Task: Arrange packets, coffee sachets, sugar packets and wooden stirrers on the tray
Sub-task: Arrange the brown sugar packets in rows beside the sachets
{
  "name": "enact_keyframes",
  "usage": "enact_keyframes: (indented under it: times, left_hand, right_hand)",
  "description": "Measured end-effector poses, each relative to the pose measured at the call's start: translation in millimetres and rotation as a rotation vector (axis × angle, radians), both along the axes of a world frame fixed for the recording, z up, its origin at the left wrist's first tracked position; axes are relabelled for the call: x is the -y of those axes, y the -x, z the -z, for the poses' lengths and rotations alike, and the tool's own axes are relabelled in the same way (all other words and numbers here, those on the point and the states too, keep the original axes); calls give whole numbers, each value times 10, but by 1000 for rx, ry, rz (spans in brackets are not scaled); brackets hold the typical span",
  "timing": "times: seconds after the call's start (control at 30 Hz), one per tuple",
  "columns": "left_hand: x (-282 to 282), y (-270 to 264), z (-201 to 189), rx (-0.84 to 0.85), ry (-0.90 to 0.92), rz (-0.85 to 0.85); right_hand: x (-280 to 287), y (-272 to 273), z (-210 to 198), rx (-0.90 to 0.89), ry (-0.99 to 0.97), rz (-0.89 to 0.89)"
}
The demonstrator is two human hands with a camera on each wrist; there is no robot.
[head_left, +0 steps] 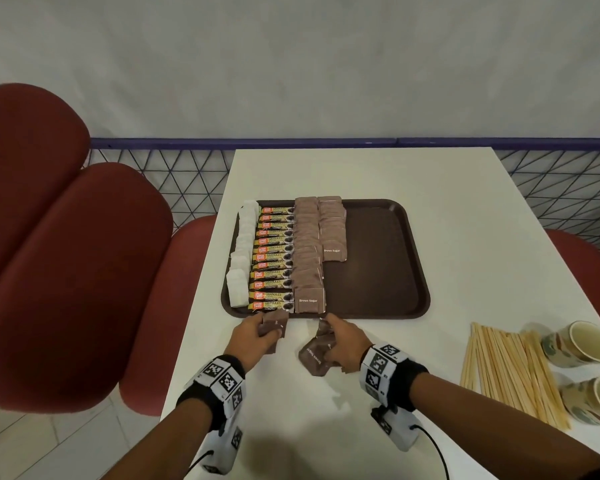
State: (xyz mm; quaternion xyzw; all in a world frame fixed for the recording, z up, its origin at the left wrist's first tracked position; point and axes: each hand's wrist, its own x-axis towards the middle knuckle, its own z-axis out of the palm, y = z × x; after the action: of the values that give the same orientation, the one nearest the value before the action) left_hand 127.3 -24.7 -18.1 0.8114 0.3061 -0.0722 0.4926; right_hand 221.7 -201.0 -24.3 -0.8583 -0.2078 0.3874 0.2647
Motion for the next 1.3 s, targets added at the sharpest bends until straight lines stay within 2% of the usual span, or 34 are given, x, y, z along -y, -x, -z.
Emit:
enact_keyframes:
  times: [0.13, 0.33, 0.4, 0.53, 0.67, 0.87, 0.93, 1.03, 1.1, 1.17, 1.3]
  left_hand:
    - [25, -13, 5, 26, 223, -116]
    - [160, -169, -38, 30, 468, -197]
    - [214, -229, -75, 47, 566, -235]
    - [253, -277, -116, 58, 763, -331]
    - [274, -280, -107, 30, 818, -262]
    - [299, -248, -86, 67, 847, -207]
    - [277, -224, -86, 98, 819, -165]
    - [217, -205, -73, 145, 761, -145]
    - [155, -205, -55, 174, 739, -168]
    - [86, -212, -49, 180, 717, -203]
    - [13, -225, -59, 191, 697, -264]
  right_hand:
    - [36, -57, -49, -294, -209, 202]
    - [-120, -136, -141, -451, -551, 299]
    - [-185, -114, -130, -471, -591, 329]
    - [-235, -66, -80, -399, -590, 337]
    - [-277, 18, -55, -357, -623, 261]
    - [-368, 123, -22, 150, -442, 20]
    - [-312, 80, 0, 150, -374, -32]
    - [-171, -50, 20, -39, -349, -100]
    - [-52, -128, 34, -87, -334, -109]
    - [46, -164, 37, 12, -251, -190]
    - [147, -143, 90, 272, -14, -485]
